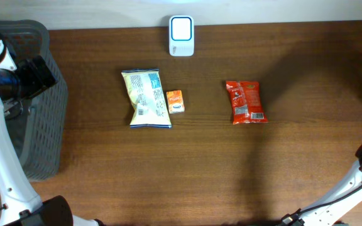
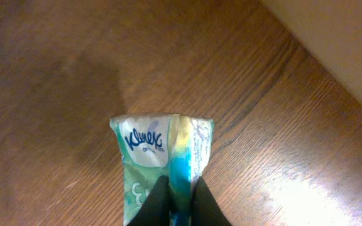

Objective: Scan the item barcode

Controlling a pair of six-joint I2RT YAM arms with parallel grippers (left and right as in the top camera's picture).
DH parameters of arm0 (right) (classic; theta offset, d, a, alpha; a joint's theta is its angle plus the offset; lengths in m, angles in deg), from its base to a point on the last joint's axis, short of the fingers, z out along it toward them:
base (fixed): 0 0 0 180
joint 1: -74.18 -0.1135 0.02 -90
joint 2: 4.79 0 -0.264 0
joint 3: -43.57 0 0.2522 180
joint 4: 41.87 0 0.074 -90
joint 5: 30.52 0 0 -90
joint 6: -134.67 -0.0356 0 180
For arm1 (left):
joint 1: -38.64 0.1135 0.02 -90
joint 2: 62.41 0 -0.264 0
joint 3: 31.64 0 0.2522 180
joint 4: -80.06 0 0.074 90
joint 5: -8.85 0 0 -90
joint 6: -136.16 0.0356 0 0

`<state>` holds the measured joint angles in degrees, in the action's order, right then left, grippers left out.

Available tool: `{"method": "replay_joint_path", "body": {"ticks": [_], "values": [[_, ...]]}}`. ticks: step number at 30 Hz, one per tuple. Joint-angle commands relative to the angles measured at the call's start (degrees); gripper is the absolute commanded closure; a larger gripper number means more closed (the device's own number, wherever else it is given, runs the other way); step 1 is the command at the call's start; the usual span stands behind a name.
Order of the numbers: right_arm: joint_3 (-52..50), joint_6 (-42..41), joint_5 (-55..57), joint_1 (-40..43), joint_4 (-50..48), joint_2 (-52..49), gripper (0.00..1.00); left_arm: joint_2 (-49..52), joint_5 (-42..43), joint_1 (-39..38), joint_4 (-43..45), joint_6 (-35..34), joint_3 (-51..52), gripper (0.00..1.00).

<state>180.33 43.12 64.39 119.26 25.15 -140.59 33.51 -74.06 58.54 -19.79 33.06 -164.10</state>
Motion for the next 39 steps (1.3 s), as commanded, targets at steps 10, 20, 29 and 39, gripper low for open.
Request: {"method": "replay_joint_path", "body": {"ticks": [10, 20, 29, 39], "values": [[0.2, -9.6, -34.4, -0.5, 5.3, 14.0, 0.01, -0.2, 0.6, 0.2, 0.1, -0.6, 0.3, 0.01], [-0.2, 7.1, -45.5, -35.4, 24.2, 11.6, 0.01, -0.2, 0.6, 0.2, 0.1, -0.6, 0.3, 0.01], [-0.2, -3.5, -38.5, -63.1, 14.2, -2.0, 0.16, -0.2, 0.6, 0.2, 0.1, -0.6, 0.3, 0.01], [-0.2, -11.3, -12.0, -75.2, 8.4, -4.1, 0.42, -0.2, 0.6, 0.2, 0.1, -0.6, 0.3, 0.01]]}}
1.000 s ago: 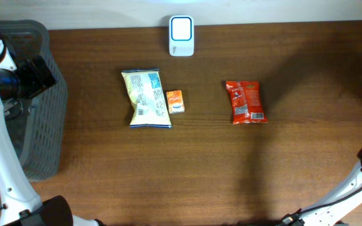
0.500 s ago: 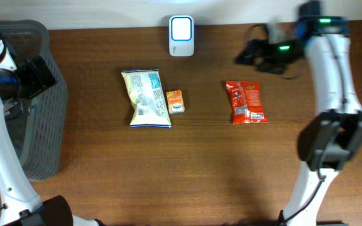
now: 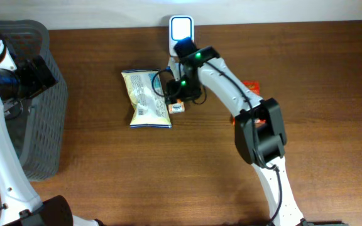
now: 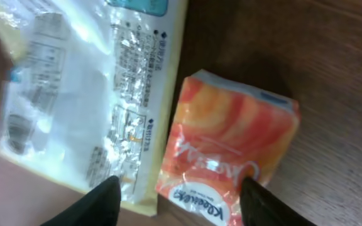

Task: Scan the item barcode
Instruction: 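Reach the right gripper to the orange tissue pack and grasp it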

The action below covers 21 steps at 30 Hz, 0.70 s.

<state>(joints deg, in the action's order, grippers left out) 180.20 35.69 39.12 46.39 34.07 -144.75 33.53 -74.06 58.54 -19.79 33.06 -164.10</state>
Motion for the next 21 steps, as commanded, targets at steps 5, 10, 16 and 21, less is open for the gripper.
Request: {"method": "replay_joint_path", "body": {"ticks": [5, 10, 16, 21], "values": [[-0.1, -6.5, 31.1, -8.7, -1.3, 0.1, 0.41, -0.2, 0.6, 0.2, 0.1, -0.6, 0.3, 0.01], [-0.1, -10.8, 37.4, -10.7, -2.0, 0.0, 0.52, -0.2, 0.6, 0.2, 0.1, -0.6, 0.3, 0.01], [-0.1, -11.7, 37.4, -12.5, -2.3, -0.2, 0.63, -0.2, 0.6, 0.2, 0.1, -0.6, 0.3, 0.01], [-0.1, -11.7, 37.4, -12.7, -2.9, -2.4, 0.64, -0.2, 0.6, 0.2, 0.1, -0.6, 0.3, 0.01]]}}
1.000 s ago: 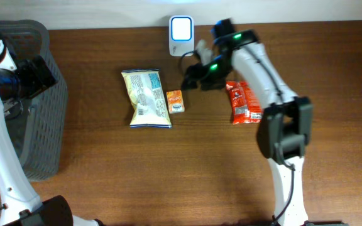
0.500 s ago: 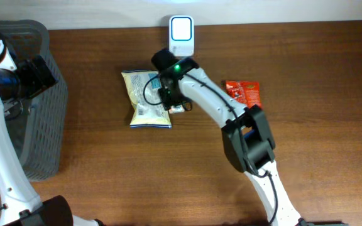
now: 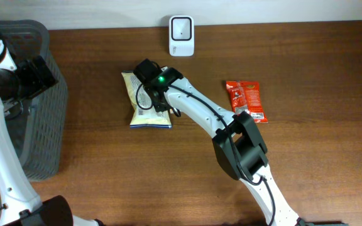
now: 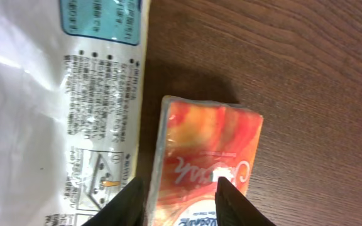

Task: Scan the item barcode
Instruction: 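Reach the right gripper to the orange tissue pack and grasp it, then lift the orange pack up to the scanner window with the right gripper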

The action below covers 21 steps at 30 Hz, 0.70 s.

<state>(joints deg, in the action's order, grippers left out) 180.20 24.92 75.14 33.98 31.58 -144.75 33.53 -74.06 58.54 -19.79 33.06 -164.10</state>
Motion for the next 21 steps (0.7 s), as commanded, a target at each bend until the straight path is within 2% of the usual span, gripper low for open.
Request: {"method": "replay_joint_path", "body": {"ticks": [1, 3, 4, 5, 6, 10, 14, 17, 21], "values": [[-0.1, -0.9, 1.4, -0.3, -0.1, -3.4, 0.64, -0.2, 0.6, 0.2, 0.1, -0.6, 0.3, 0.01], [-0.1, -0.9, 1.9, -0.2, 0.4, -3.8, 0.64, -0.2, 0.6, 0.2, 0.1, -0.6, 0.3, 0.01], [0.0, -0.9, 1.8, -0.2, 0.4, -3.5, 0.68, -0.2, 0.6, 0.2, 0.1, -0.6, 0.3, 0.01], [0.0, -0.9, 1.8, -0.2, 0.5, -3.4, 0.76, -0.2, 0.6, 0.2, 0.1, -0.6, 0.3, 0.01], [0.0, -0.9, 1.5, -0.2, 1.0, -3.1, 0.96, -0.2, 0.6, 0.2, 0.1, -0.5, 0.3, 0.01], [4.4, -0.9, -1.8, 0.3, 6.0, -1.3, 0.96, -0.2, 0.6, 0.2, 0.1, -0.6, 0.3, 0.01], [15.8, 0.3, -21.4, 6.8, 17.2, -0.3, 0.96, -0.2, 0.6, 0.2, 0.1, -0.6, 0.3, 0.01], [14.5, 6.6, -39.6, 13.1, 17.4, -0.4, 0.96, -0.2, 0.6, 0.2, 0.1, -0.6, 0.3, 0.01], [1.5, 11.8, -63.8, 22.6, 10.3, -1.1, 0.96, -0.2, 0.6, 0.2, 0.1, -0.6, 0.3, 0.01]]}}
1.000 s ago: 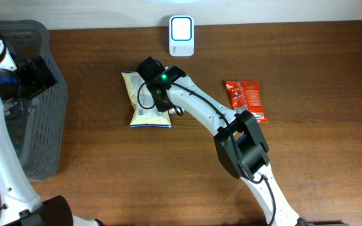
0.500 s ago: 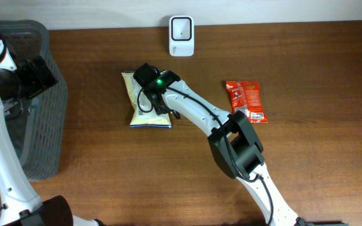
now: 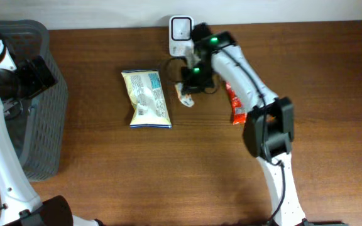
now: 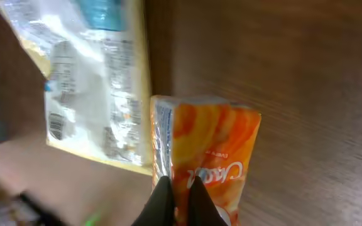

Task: Scan the item barcode
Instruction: 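Lift the orange pack up to the scanner window with the right gripper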

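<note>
My right gripper (image 3: 188, 90) is shut on a small orange tissue pack (image 3: 185, 98), just below the white scanner (image 3: 181, 28) at the table's far edge. In the right wrist view the dark fingers (image 4: 162, 196) pinch the near end of the orange pack (image 4: 209, 147), which is held off the wood. My left gripper (image 3: 38, 74) is over the basket at the far left; its jaws cannot be made out.
A yellow snack bag (image 3: 146, 98) lies left of the held pack. A red packet (image 3: 236, 108) lies to its right, partly under my right arm. A green tissue pack sits at the right edge. A grey basket (image 3: 43, 132) stands at the left.
My right gripper was open, straddling the orange pack as it lay beside the yellow bag. It is now shut on the pack, which is off the table and nearer the scanner.
My right gripper first held a green tissue pack out at the right. Then that pack lay at the table's right edge and the gripper was open over the orange pack. It then straddled the orange pack, and now grips it below the scanner.
</note>
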Controlling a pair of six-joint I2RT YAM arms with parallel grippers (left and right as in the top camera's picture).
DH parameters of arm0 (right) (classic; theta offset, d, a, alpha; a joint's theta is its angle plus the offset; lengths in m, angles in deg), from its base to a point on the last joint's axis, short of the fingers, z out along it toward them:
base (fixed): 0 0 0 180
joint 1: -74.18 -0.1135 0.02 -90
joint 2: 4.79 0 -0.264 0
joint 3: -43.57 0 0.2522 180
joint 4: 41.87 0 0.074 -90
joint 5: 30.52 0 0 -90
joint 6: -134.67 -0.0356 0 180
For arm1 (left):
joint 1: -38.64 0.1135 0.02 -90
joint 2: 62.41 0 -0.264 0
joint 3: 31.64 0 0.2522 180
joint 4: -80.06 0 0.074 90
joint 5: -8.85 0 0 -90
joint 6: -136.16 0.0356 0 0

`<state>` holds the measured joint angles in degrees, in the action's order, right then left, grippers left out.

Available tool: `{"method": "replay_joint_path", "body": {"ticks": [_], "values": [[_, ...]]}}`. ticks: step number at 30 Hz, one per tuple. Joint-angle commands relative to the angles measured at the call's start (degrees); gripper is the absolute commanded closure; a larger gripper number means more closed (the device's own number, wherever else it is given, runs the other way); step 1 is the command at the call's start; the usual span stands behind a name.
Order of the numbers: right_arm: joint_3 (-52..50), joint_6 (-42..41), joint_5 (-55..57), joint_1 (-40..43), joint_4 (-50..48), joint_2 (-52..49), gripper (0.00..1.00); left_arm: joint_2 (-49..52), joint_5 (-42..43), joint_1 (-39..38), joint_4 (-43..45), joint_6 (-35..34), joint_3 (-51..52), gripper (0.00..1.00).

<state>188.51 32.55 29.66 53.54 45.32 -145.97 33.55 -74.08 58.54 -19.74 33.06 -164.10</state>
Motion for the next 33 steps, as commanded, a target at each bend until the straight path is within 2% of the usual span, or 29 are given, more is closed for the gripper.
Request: {"method": "replay_joint_path", "body": {"ticks": [1, 3, 5, 6, 9, 12, 19, 21, 26, 28, 32, 33], "values": [[-12.3, 4.4, -24.0, 5.6, -7.8, 0.1, 0.96, -0.2, 0.6, 0.2, 0.0, -0.5, 0.3, 0.01], [-19.0, 4.4, -30.0, 9.6, -13.4, 0.1, 0.96, -0.2, 0.6, 0.2, 0.0, -0.6, 0.3, 0.01], [-21.2, 7.0, -29.1, 13.7, -13.3, 0.1, 0.92, -0.2, 0.6, 0.2, 0.0, -0.6, 0.3, 0.01], [-21.2, 8.5, -26.3, 15.6, -11.8, 0.1, 0.83, -0.2, 0.6, 0.2, 0.0, -0.6, 0.3, 0.01], [-21.1, 8.5, -15.3, 18.0, -9.6, 0.2, 0.66, -0.2, 0.6, 0.2, 0.0, -0.6, 0.3, 0.01], [-21.0, 8.8, -11.1, 18.4, -7.1, 1.3, 0.55, -0.2, 0.6, 0.2, 0.0, -0.6, 0.3, 0.01], [-20.6, 11.5, -5.7, 14.5, -5.3, 10.3, 0.55, -0.2, 0.6, 0.2, 0.0, -0.6, 0.3, 0.01], [-21.1, 11.5, 1.9, 12.7, -9.4, 9.6, 0.55, -0.2, 0.6, 0.2, 0.0, -0.6, 0.3, 0.01], [-25.6, 11.5, 3.1, 10.2, -15.8, 7.6, 0.56, -0.2, 0.6, 0.2, 0.0, -0.6, 0.3, 0.01], [-27.7, 11.4, 3.1, 9.8, -18.4, 7.6, 0.65, -0.2, 0.6, 0.2, 0.0, -0.5, 0.3, 0.01], [-32.4, 11.3, 3.1, 9.8, -24.8, 7.6, 0.7, -0.2, 0.6, 0.2, 0.0, -0.6, 0.3, 0.01], [-33.3, 11.2, 2.8, 9.8, -25.5, 7.6, 0.82, -0.2, 0.6, 0.2, 0.0, -0.6, 0.3, 0.01]]}}
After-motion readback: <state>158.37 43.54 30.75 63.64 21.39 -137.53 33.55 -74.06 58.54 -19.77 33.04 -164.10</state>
